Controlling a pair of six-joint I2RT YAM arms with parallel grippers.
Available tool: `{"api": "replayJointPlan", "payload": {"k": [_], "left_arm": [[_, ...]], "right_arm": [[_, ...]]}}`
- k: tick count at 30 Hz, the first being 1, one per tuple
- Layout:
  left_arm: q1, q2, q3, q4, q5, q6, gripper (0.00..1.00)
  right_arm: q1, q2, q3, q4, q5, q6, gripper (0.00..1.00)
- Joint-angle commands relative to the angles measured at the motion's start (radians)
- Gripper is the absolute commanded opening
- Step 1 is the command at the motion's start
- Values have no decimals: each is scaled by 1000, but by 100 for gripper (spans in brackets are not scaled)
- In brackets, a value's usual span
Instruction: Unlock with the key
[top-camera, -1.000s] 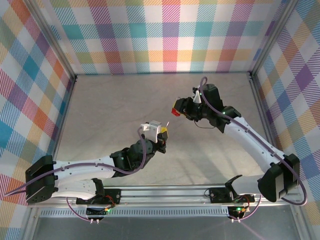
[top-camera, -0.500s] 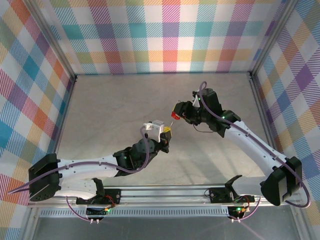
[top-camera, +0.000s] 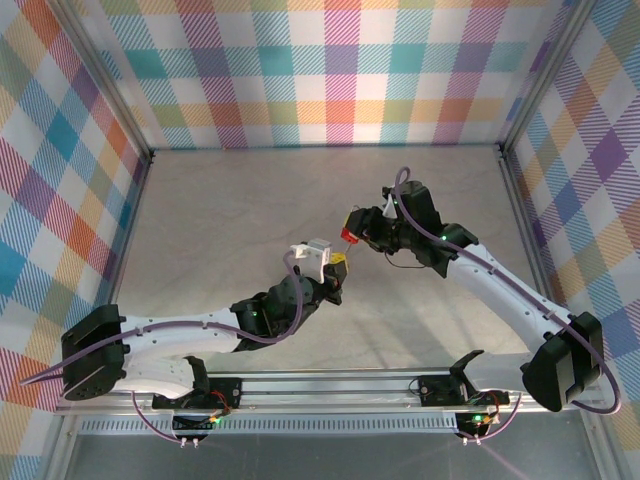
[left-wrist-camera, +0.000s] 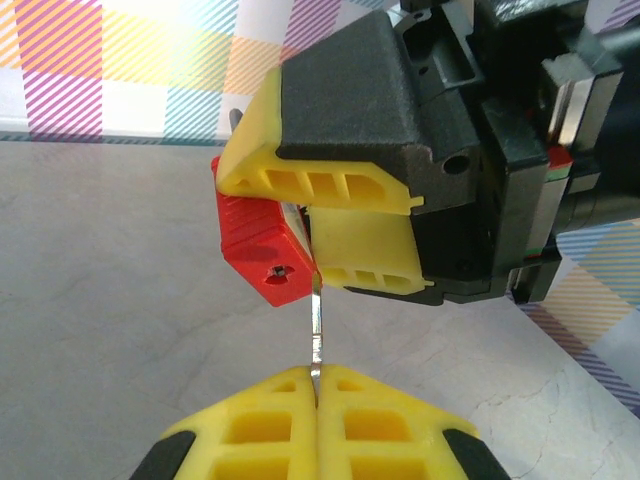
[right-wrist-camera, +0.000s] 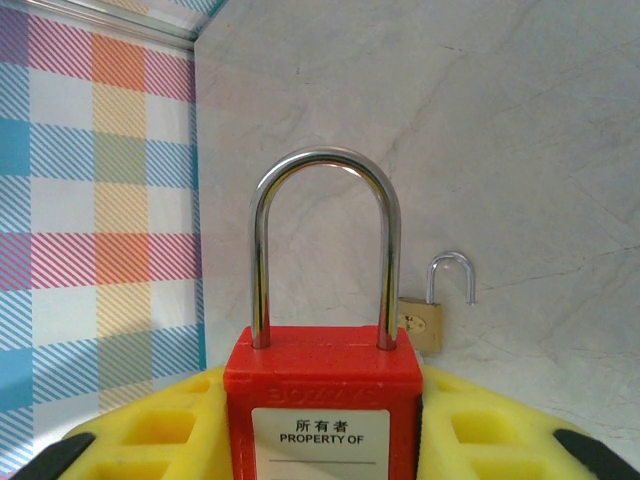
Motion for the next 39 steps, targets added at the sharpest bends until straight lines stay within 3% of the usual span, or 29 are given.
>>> {"api": "replayJointPlan", "payload": {"k": [1,27,39], "left_arm": [[-6,9,35,5,-23,-13,0],[22,10,34,-35,-58,-38,0],[44,11,21,-3,-24,-77,0]], "right_arm": [[6,-26,-1,44,-1,3,4],[21,-30,-21,57,-10,1,3],[30,-26,-32,85,-28,7,3]]}}
